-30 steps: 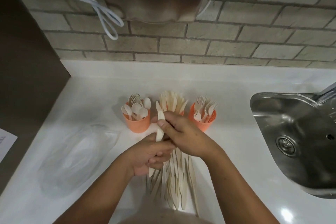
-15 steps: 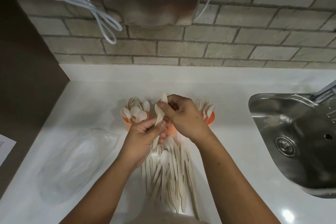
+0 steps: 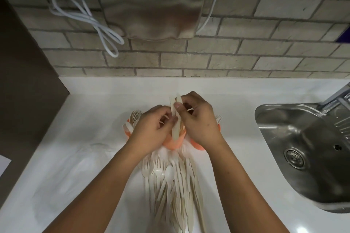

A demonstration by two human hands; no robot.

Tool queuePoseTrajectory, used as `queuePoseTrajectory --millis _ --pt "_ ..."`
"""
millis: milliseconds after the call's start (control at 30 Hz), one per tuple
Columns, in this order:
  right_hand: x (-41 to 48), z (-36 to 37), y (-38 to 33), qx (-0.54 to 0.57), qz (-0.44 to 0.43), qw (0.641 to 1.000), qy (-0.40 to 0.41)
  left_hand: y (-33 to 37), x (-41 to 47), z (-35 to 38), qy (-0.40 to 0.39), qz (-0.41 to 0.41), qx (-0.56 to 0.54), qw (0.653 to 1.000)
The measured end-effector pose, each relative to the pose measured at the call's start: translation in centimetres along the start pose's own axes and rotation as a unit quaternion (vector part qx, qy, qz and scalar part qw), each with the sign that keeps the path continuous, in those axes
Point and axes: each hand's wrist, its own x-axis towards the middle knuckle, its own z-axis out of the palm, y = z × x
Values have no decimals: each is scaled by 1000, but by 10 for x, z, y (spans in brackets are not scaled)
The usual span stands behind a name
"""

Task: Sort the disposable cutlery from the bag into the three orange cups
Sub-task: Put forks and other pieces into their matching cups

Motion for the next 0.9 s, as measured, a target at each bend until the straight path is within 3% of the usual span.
queuePoseTrajectory --millis 233,433,900 --pt "-2 0 10 -21 -26 998 49 2 18 -1 -5 26 106 994" --pt "-6 7 17 12 14 999 47 -5 22 3 -48 16 112 992" --pt "-6 22 40 -29 -31 995 95 -9 28 2 -38 9 119 992"
